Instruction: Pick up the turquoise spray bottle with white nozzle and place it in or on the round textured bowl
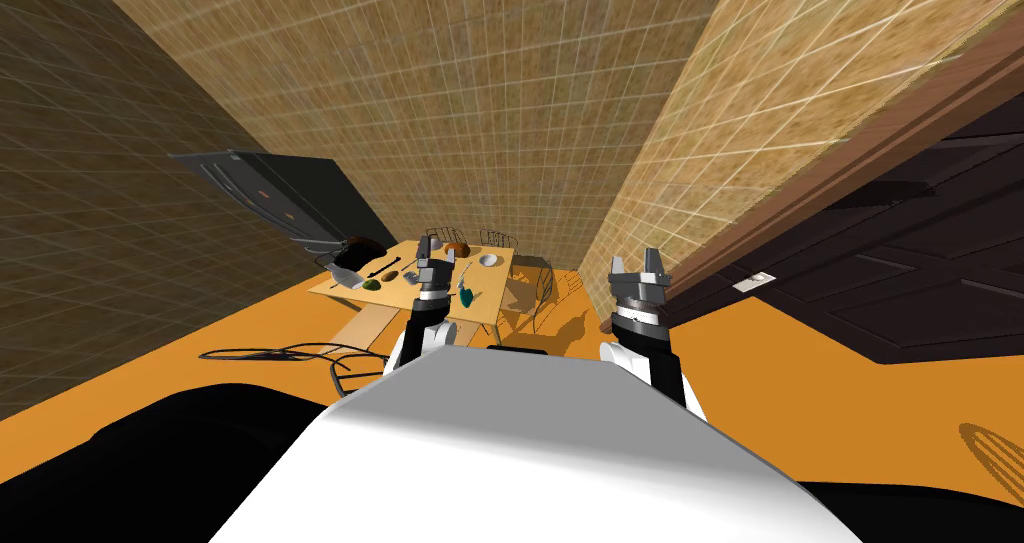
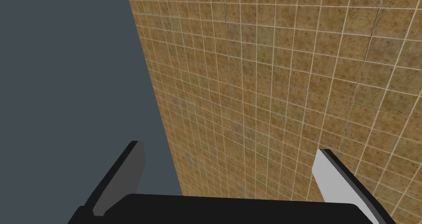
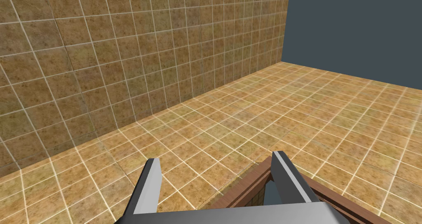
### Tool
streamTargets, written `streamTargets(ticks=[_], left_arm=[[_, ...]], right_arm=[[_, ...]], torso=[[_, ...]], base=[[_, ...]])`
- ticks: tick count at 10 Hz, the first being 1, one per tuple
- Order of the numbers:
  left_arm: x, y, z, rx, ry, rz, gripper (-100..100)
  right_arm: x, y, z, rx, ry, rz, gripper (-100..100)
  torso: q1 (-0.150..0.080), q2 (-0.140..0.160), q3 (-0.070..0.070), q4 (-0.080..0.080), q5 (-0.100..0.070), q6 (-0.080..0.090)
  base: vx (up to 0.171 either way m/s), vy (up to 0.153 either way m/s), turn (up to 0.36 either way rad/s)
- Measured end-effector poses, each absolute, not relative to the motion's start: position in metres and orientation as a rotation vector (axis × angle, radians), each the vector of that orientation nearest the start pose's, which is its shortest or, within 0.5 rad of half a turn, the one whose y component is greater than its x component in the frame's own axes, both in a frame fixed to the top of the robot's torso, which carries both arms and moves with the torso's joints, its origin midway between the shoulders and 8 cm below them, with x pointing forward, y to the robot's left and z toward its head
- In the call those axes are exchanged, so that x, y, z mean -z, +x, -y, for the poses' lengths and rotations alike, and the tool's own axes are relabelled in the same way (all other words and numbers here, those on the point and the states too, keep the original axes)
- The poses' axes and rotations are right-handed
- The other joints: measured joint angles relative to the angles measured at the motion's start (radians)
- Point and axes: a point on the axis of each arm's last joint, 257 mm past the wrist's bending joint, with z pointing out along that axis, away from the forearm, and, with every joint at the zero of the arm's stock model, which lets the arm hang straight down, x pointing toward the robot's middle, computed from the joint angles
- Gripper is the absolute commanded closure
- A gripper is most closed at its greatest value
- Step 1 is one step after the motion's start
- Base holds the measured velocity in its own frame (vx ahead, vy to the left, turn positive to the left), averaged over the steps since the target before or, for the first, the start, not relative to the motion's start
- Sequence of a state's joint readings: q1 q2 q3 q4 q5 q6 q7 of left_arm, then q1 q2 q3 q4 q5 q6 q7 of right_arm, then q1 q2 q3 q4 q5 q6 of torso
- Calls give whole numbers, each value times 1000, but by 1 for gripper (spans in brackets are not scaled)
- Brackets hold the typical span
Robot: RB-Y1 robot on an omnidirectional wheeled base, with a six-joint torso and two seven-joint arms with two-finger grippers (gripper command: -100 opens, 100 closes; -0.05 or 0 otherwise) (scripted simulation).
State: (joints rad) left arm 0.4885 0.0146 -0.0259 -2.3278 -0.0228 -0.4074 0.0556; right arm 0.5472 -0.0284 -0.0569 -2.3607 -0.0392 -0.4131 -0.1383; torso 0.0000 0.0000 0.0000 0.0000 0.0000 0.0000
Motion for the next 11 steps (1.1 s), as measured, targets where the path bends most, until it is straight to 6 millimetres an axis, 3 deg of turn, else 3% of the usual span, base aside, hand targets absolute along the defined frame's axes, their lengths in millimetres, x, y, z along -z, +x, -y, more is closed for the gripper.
streamTargets(ticks=[4,11], left_arm=[[-13,362,-261,1304,-636,-750,-100],[56,395,-264,1076,-556,-965,-100]], right_arm=[[-31,335,302,-1373,745,-603,0],[-31,335,302,-1373,745,-603,0]], torso=[[1,4,3,1,0,0],[1,10,6,2,0,0]], base=[[-65,5,8],[-136,2,19]])
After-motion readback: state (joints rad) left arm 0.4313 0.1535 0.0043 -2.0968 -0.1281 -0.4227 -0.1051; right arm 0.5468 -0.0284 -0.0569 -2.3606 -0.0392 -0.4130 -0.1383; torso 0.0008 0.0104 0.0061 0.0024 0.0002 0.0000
